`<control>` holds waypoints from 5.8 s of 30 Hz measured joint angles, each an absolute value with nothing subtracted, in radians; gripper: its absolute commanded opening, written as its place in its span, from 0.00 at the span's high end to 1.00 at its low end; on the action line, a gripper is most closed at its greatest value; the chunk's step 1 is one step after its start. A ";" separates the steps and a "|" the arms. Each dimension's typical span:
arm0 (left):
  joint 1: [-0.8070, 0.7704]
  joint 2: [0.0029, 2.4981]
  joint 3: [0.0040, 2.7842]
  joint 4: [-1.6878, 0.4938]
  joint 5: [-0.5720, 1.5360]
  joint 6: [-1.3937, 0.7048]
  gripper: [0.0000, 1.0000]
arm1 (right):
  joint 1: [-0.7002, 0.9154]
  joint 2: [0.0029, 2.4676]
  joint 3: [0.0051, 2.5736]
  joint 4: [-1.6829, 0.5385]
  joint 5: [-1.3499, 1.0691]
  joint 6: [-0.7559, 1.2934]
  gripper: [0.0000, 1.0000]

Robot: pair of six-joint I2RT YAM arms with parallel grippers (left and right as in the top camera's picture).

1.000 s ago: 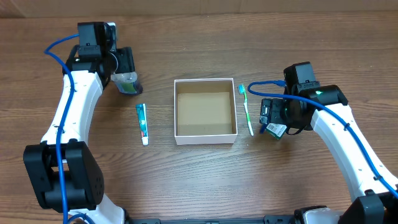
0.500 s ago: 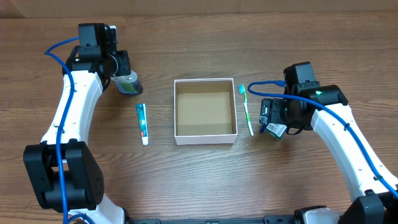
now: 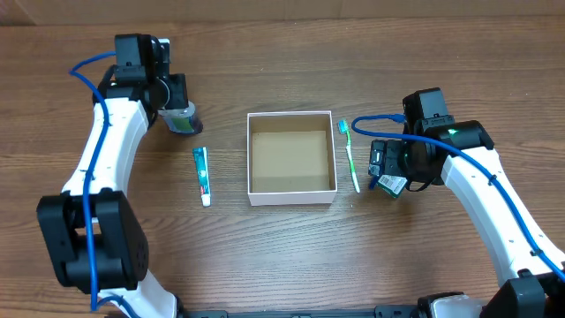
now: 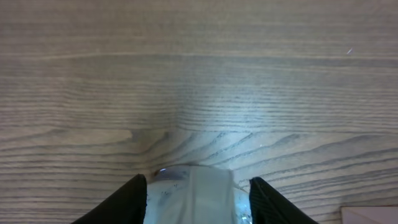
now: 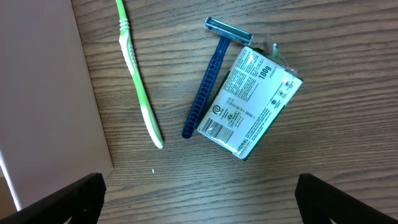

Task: Pack container
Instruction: 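Lift the soap bottle with the left gripper and lower it into the box, then move the left gripper to the teal toothpaste tube and grasp it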

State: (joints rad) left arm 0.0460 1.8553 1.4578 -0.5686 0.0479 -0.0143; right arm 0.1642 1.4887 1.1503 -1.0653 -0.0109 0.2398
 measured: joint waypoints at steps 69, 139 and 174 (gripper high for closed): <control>-0.504 1.784 1.467 -0.633 -0.275 -0.495 0.83 | 0.164 1.489 1.150 -1.065 -0.011 0.239 0.00; -0.159 1.563 0.698 -0.350 -0.098 -0.374 0.28 | 0.164 1.489 1.150 -1.065 -0.011 0.240 0.00; -0.159 1.598 0.772 -0.397 -0.102 -0.337 0.91 | 0.164 1.489 1.150 -1.065 -0.011 0.241 0.00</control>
